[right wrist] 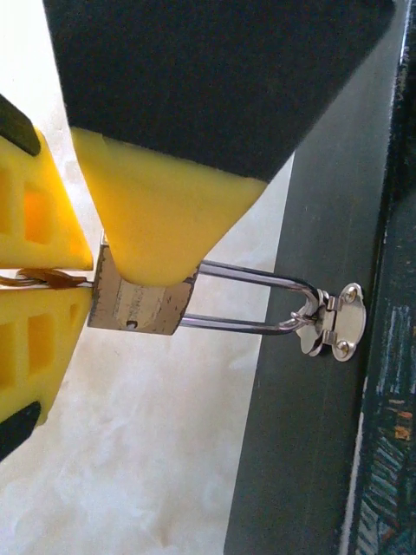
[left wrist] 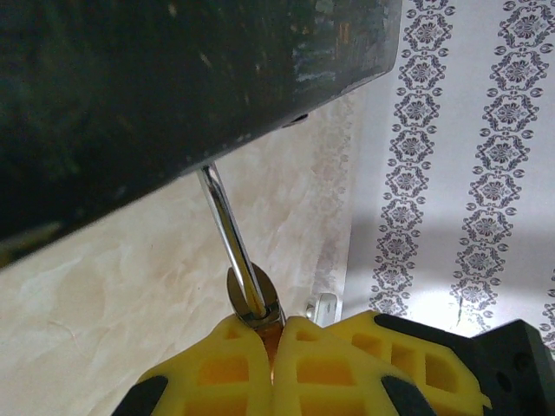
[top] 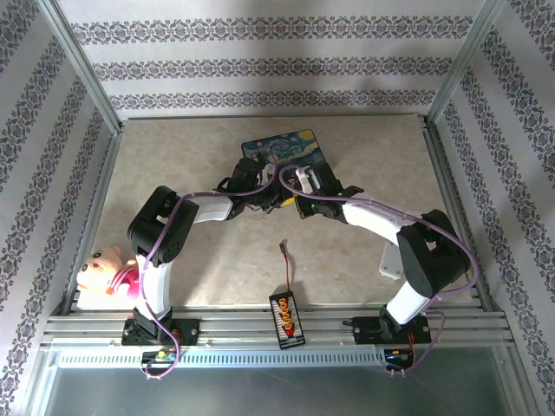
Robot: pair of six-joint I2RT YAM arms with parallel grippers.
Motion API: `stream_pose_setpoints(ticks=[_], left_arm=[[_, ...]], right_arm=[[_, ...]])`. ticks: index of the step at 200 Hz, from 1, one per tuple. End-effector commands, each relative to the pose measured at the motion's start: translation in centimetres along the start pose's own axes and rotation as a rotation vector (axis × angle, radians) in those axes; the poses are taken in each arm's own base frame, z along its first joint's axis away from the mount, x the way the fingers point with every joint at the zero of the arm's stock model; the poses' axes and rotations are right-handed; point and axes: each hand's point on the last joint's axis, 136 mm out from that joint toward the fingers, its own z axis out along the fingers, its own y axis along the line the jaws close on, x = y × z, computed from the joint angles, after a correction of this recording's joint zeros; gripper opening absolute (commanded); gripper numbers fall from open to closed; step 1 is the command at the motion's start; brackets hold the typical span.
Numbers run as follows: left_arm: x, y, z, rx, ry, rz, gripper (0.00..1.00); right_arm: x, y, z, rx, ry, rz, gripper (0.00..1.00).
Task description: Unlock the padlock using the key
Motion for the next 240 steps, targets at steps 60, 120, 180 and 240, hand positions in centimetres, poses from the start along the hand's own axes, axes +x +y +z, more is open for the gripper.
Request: stream_pose_setpoints(ticks=[60, 120, 180, 240], left_arm=[[5.9, 8.8, 0.2, -0.23, 0.187, -0.381, 0.0], [6.0, 8.7, 0.1, -0.233, 0.191, -0.376, 0.0], [6.3, 8.8, -0.1, -0.237, 0.194, -0.375, 0.0], [6.5, 9.1, -0.3, -0.245, 0.192, -0.381, 0.0]], right_arm=[[-1.9, -1.4, -0.5, -0.239, -0.05, 0.349, 0.05], [-2.6, -2.0, -0.1, -0.365, -0.084, 0.522, 0.04], [-3.4, -2.2, 0.3, -0.499, -0.126, 0.647, 0.0], [-3.5, -3.0, 0.4, -0.602, -0.164, 0.764, 0.0]])
